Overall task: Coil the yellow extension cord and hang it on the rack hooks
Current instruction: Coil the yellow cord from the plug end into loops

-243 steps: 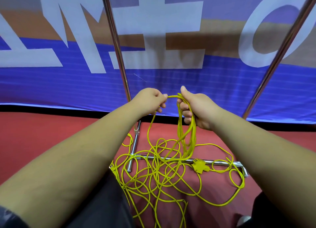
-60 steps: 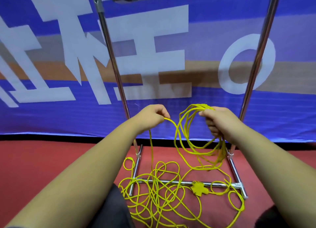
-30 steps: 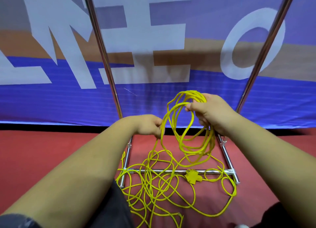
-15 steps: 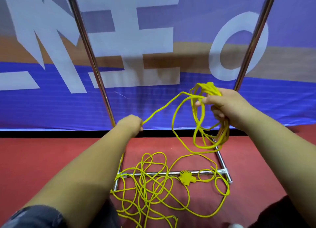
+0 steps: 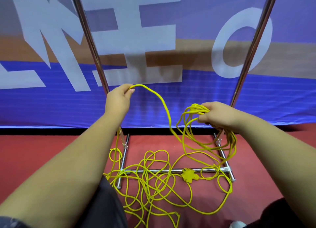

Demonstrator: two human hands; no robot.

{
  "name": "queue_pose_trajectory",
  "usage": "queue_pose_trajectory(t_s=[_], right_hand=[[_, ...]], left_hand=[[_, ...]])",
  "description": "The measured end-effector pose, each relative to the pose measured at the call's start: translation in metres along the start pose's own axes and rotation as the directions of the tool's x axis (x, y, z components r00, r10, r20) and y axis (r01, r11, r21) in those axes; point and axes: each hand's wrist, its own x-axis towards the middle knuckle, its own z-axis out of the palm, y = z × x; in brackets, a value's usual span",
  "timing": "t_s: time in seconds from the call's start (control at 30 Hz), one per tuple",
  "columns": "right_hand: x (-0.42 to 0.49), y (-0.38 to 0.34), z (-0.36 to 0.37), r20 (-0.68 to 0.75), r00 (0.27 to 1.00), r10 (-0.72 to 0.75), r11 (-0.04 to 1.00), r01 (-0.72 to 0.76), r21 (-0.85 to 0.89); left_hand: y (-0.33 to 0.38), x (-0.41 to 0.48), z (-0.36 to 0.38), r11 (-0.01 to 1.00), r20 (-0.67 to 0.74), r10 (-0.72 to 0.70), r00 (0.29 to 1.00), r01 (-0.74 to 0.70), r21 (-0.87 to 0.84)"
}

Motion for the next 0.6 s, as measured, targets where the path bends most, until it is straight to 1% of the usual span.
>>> queue_pose_trajectory(t_s=[0.07, 0.13, 0.2, 0.27, 0.33, 0.4, 0.43, 0.5, 0.53, 0.57, 0.6], right_hand=[[0.001, -0.002, 0.001, -0.003, 1.0, 0.01, 0.986, -0.01, 0.165], [0.003, -0.005, 0.002, -0.02, 1.0, 0.024, 0.974, -0.019, 0.227], [0.003, -0.008, 0.005, -0.021, 0.998, 0.057, 0.962, -0.049, 0.27], [0.001, -0.01, 0.011, 0.0, 0.994, 0.111, 0.94, -0.105, 0.323], [-0.002, -0.011, 0.018, 0.058, 0.988, 0.142, 0.916, -0.153, 0.37], [-0.003, -0.013, 0.025, 0.123, 0.98, 0.158, 0.902, -0.193, 0.386], [-0.004, -0.015, 0.029, 0.152, 0.975, 0.162, 0.899, -0.21, 0.385], [-0.005, -0.018, 0.033, 0.193, 0.967, 0.169, 0.9, -0.231, 0.37], [-0.006, -0.019, 0.034, 0.21, 0.963, 0.166, 0.903, -0.235, 0.36], [-0.007, -0.019, 0.035, 0.23, 0.96, 0.157, 0.909, -0.232, 0.346], [-0.008, -0.02, 0.036, 0.251, 0.957, 0.146, 0.917, -0.226, 0.33]], left_hand=[[0.008, -0.002, -0.003, 0.998, 0.056, 0.053, 0.997, -0.051, -0.046], [0.017, -0.006, -0.002, 0.991, 0.16, 0.131, 0.978, -0.134, 0.005], [0.026, -0.011, 0.001, 0.972, 0.287, 0.193, 0.938, -0.223, 0.076], [0.033, -0.015, 0.005, 0.951, 0.376, 0.237, 0.896, -0.294, 0.099], [0.038, -0.021, 0.007, 0.92, 0.435, 0.319, 0.842, -0.385, 0.072], [0.042, -0.027, 0.011, 0.876, 0.453, 0.419, 0.787, -0.482, 0.027], [0.044, -0.028, 0.012, 0.86, 0.434, 0.448, 0.782, -0.51, 0.031], [0.054, -0.031, 0.012, 0.866, 0.371, 0.427, 0.825, -0.491, 0.097], [0.059, -0.033, 0.012, 0.885, 0.348, 0.385, 0.855, -0.449, 0.124], [0.064, -0.035, 0.012, 0.915, 0.337, 0.331, 0.881, -0.387, 0.114], [0.069, -0.038, 0.011, 0.953, 0.336, 0.261, 0.905, -0.298, 0.061]])
